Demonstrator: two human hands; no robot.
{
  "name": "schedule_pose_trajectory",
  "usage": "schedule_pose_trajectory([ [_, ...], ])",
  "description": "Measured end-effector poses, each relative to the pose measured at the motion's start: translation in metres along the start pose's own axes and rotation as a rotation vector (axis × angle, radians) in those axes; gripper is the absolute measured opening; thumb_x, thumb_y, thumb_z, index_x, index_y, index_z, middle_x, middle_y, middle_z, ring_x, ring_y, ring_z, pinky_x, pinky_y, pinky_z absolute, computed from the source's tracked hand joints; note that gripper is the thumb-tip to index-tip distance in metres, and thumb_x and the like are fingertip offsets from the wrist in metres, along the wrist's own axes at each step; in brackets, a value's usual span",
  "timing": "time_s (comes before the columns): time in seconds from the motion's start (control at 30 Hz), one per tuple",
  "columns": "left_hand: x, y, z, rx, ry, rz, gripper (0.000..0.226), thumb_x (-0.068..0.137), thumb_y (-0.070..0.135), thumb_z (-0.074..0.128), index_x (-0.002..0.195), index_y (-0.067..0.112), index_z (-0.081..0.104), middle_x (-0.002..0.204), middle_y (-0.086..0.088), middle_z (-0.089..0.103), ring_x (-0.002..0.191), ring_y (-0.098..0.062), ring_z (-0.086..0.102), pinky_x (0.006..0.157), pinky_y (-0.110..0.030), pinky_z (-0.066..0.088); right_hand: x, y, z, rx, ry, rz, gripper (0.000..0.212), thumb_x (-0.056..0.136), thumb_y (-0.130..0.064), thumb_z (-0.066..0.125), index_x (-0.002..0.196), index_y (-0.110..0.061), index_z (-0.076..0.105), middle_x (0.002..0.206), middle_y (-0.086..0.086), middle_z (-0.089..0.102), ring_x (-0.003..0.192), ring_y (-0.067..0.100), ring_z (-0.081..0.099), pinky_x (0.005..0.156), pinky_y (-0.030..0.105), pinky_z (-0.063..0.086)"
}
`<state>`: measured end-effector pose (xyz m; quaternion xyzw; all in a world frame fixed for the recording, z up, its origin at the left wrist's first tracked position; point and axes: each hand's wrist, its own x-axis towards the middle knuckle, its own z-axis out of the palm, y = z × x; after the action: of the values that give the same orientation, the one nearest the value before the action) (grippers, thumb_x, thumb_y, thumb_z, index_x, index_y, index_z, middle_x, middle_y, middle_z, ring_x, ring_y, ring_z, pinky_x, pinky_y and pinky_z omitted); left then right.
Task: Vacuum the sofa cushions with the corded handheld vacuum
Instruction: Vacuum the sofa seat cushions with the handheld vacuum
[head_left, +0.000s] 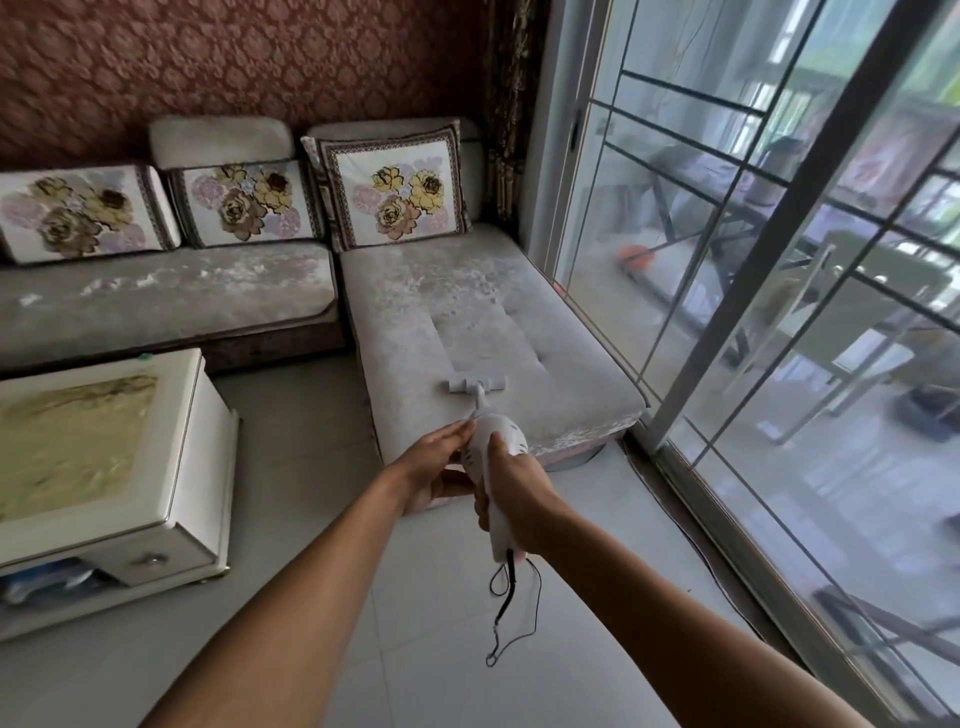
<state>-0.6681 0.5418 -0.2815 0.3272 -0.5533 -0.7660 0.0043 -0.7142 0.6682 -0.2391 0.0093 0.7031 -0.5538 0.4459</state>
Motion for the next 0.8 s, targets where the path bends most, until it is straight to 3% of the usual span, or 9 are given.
schedule_pose_trajectory([
  [0.07, 0.002, 0.001, 0.005, 0.005, -0.016, 0.000, 0.039, 0.100, 0.046, 0.050, 0.132, 0.025, 0.059, 0.114, -0.017, 0.062, 0.090, -0.034, 0.068, 0.072, -0.037, 0.060, 0.001, -0.001, -0.005, 0.015, 0.006, 0.023, 0.061, 0.099, -0.050, 0.040, 0.116, 0.007, 0.054, 0.056, 0.010, 0.049, 0.033, 0.017, 0.047, 0.039, 0.019, 0.041],
  [0.17, 0.006, 0.002, 0.010, -0.009, -0.024, 0.002, 0.037, 0.100, 0.042, 0.052, 0.129, 0.021, 0.061, 0.101, -0.015, 0.061, 0.079, -0.032, 0.067, 0.069, -0.037, 0.060, 0.002, -0.005, -0.012, 0.052, -0.020, 0.067, 0.046, 0.097, -0.041, 0.041, 0.108, 0.002, 0.055, 0.055, 0.009, 0.050, 0.035, 0.018, 0.047, 0.041, 0.019, 0.040],
  [0.33, 0.014, 0.003, 0.015, -0.011, -0.026, -0.011, 0.038, 0.100, 0.043, 0.051, 0.129, 0.021, 0.060, 0.103, -0.017, 0.061, 0.086, -0.034, 0.066, 0.075, -0.041, 0.061, 0.001, -0.018, -0.024, 0.032, -0.093, 0.108, 0.038, 0.099, -0.035, 0.039, 0.099, 0.001, 0.051, 0.056, 0.010, 0.048, 0.037, 0.019, 0.045, 0.043, 0.021, 0.039],
  [0.43, 0.019, 0.004, 0.019, -0.021, -0.023, -0.017, 0.037, 0.100, 0.042, 0.052, 0.128, 0.020, 0.062, 0.100, -0.015, 0.061, 0.081, -0.032, 0.067, 0.071, -0.039, 0.060, 0.001, -0.025, -0.033, 0.040, -0.132, 0.142, 0.033, 0.099, -0.030, 0.037, 0.100, 0.001, 0.050, 0.055, 0.010, 0.046, 0.038, 0.018, 0.044, 0.044, 0.020, 0.039],
  [0.57, 0.026, 0.007, 0.025, -0.015, -0.014, -0.015, 0.034, 0.101, 0.039, 0.051, 0.127, 0.020, 0.062, 0.097, -0.014, 0.061, 0.075, -0.031, 0.065, 0.065, -0.037, 0.059, 0.005, -0.030, -0.040, 0.032, -0.148, 0.147, 0.034, 0.100, -0.028, 0.036, 0.104, 0.002, 0.051, 0.059, 0.011, 0.046, 0.045, 0.020, 0.044, 0.047, 0.024, 0.040],
  [0.8, 0.038, 0.012, 0.034, -0.041, 0.026, -0.037, 0.038, 0.103, 0.038, 0.048, 0.133, 0.018, 0.059, 0.108, -0.014, 0.061, 0.080, -0.034, 0.066, 0.071, -0.042, 0.060, 0.013, -0.041, -0.048, 0.045, -0.176, 0.187, 0.038, 0.099, -0.031, 0.036, 0.088, 0.002, 0.052, 0.056, 0.010, 0.046, 0.046, 0.020, 0.043, 0.049, 0.026, 0.038],
])
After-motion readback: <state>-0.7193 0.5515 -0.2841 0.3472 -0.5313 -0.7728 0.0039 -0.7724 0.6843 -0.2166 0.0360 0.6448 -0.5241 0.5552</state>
